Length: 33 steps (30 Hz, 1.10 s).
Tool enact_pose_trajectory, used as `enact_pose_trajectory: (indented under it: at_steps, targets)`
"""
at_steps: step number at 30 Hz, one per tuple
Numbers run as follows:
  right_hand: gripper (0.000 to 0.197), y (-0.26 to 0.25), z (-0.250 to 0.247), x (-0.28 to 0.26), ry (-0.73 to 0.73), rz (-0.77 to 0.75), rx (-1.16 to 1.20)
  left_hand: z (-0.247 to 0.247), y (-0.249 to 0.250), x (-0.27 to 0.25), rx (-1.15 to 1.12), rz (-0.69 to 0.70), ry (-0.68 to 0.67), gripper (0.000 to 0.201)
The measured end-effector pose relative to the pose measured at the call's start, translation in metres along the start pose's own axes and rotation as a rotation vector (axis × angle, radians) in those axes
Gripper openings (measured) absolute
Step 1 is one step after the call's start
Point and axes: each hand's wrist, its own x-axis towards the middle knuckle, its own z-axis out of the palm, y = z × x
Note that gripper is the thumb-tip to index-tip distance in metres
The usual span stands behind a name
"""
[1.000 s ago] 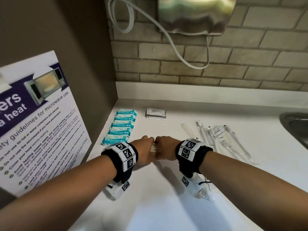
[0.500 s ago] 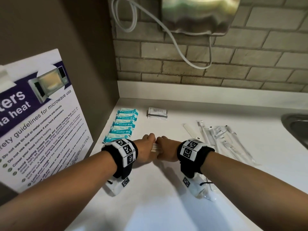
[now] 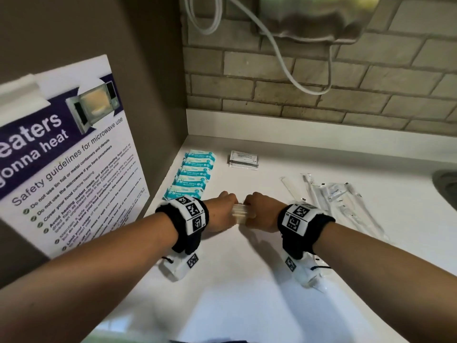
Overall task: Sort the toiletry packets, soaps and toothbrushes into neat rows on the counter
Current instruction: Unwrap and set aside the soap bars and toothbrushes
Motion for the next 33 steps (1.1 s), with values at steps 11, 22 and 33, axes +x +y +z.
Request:
enact_pose_trajectory:
  at_steps: [11,22,33]
  targets:
    - [0.057,-0.010,0.007,0.009,-0.066,0.023,0.029,-0.001,0.000,0.003,0.052,-0.002,0.023,0.047]
    - [0.046,-0.011,0.002,0.005,-0.057,0.025,0.055,-0.003,-0.002,0.006,0.004,-0.010,-0.007,0.044]
    - [0.039,0.013,-0.025,0.011,-0.088,0.106,0.272,-0.015,-0.021,0.010,-0.246,0.028,0.057,0.047]
